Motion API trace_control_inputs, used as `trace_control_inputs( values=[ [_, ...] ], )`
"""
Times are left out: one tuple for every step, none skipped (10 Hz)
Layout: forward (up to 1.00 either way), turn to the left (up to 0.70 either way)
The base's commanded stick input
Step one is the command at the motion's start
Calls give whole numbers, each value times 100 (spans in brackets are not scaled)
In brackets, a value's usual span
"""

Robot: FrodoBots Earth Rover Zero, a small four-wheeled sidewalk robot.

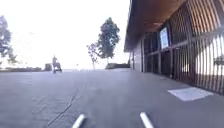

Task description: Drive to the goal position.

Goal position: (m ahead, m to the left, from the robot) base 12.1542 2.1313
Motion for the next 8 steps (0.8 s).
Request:
trace_control_inputs(
  values=[
    [98, 0],
    [98, 0],
    [98, 0],
    [98, 4],
    [98, 7],
    [98, 10],
    [98, 11],
    [98, 9]
  ],
)
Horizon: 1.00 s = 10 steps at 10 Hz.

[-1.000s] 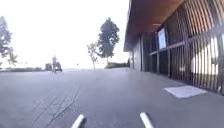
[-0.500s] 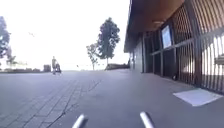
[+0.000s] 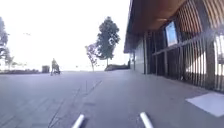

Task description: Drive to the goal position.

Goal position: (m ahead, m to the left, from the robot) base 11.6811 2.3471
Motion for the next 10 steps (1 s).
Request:
trace_control_inputs(
  values=[
    [98, 6],
    [98, 4],
    [98, 2],
    [98, 0],
    [98, 0],
    [98, 13],
    [98, 25],
    [98, 37],
    [98, 39],
    [98, 39]
  ],
)
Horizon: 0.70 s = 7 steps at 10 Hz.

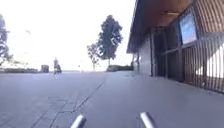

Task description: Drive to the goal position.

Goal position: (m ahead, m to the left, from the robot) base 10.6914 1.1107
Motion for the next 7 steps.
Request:
trace_control_inputs(
  values=[
    [98, 39],
    [98, 39],
    [98, 39],
    [98, 39],
    [98, 35],
    [98, 32],
    [98, 28]
  ],
)
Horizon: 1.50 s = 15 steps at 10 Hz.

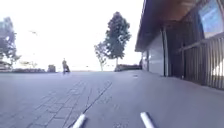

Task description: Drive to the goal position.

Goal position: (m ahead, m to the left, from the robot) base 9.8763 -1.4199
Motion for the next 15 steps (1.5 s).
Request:
trace_control_inputs(
  values=[
    [98, 27],
    [98, 29],
    [98, 31],
    [98, 33],
    [98, 20],
    [98, 7],
    [98, 0],
    [98, 0],
    [98, 0],
    [98, 0],
    [98, 0],
    [98, 0],
    [98, 0],
    [98, 0],
    [98, 0]
  ],
)
